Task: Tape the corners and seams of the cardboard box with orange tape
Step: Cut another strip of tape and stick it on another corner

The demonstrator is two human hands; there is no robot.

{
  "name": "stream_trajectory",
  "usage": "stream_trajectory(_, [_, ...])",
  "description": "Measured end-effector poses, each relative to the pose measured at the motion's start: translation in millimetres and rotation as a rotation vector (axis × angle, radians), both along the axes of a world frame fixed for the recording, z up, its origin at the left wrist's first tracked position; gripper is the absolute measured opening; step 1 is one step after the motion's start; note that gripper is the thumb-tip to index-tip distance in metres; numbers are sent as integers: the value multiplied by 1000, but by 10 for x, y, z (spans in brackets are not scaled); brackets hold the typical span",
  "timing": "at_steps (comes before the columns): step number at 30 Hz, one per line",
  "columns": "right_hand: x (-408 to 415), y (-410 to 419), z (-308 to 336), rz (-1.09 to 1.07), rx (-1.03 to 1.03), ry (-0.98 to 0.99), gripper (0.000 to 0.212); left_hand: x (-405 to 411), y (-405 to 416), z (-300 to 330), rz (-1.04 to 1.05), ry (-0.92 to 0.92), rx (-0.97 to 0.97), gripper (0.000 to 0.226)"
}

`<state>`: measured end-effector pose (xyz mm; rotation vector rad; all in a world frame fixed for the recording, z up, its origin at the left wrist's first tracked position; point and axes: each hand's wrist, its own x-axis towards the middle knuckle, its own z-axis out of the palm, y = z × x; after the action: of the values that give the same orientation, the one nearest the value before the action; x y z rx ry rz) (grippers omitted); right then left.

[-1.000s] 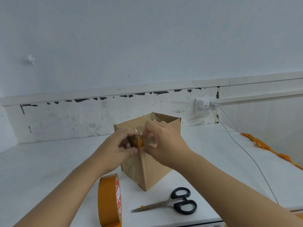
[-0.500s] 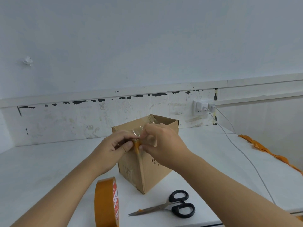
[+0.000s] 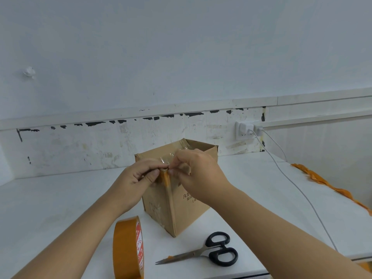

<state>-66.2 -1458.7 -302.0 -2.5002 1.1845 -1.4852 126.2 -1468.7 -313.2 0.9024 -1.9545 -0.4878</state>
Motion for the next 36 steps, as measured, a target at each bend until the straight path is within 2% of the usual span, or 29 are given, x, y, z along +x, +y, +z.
stream_trajectory(6, [-10, 16, -15, 14, 45, -16, 6, 14, 33, -19, -10, 11, 34, 26])
stream_trajectory(11, [31, 28, -15, 3, 39, -16, 14, -47, -1, -43, 85, -29, -63, 19])
stream_trajectory(18, [-3, 16, 3, 9, 51, 14, 14, -19, -26, -64, 33, -22, -71, 24])
stream_trajectory(27, [9, 53, 4, 0, 18, 88, 20, 80, -34, -11, 71, -224, -61, 31])
stream_trajectory(36, [10, 85, -2, -27, 5, 128, 21, 97, -11, -53, 106, -315, -88, 38])
